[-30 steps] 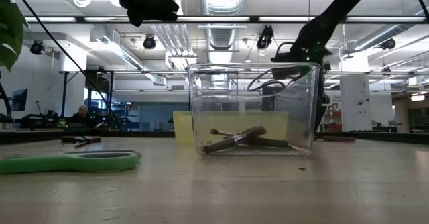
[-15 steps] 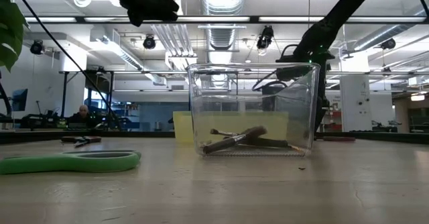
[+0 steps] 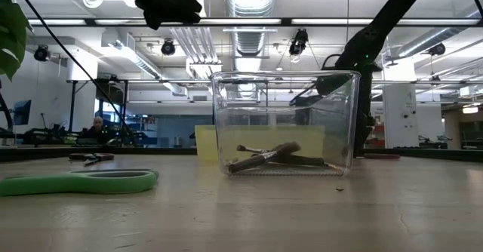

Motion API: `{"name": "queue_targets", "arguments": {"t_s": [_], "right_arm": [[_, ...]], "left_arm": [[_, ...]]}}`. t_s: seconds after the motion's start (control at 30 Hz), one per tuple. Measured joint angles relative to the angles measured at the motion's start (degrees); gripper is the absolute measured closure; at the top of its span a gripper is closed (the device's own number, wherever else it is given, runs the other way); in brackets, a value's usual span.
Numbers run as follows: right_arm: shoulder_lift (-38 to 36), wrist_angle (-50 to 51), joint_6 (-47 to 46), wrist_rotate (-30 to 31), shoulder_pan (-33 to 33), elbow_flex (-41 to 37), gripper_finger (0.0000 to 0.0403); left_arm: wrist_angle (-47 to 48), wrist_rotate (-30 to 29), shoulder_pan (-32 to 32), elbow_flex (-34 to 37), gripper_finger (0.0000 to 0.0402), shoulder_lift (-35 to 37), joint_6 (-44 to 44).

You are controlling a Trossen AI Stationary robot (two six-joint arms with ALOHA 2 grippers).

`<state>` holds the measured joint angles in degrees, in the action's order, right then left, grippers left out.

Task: Pick & Place Paint Supplies
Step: Put the purple scissors into the yellow bin

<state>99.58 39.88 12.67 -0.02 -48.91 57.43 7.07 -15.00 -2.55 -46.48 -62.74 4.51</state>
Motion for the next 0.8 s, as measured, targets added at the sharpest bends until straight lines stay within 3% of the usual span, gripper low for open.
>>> {"name": "queue_targets", "arguments": {"t_s": [0.8], "right_arm": [[-0.19, -3.26, 1.09, -1.98, -1.05, -2.65, 0.0203]], "left_arm": [[-1.28, 0.02, -0.02, -0.11, 0.0221, 0.0, 0.75]]}}
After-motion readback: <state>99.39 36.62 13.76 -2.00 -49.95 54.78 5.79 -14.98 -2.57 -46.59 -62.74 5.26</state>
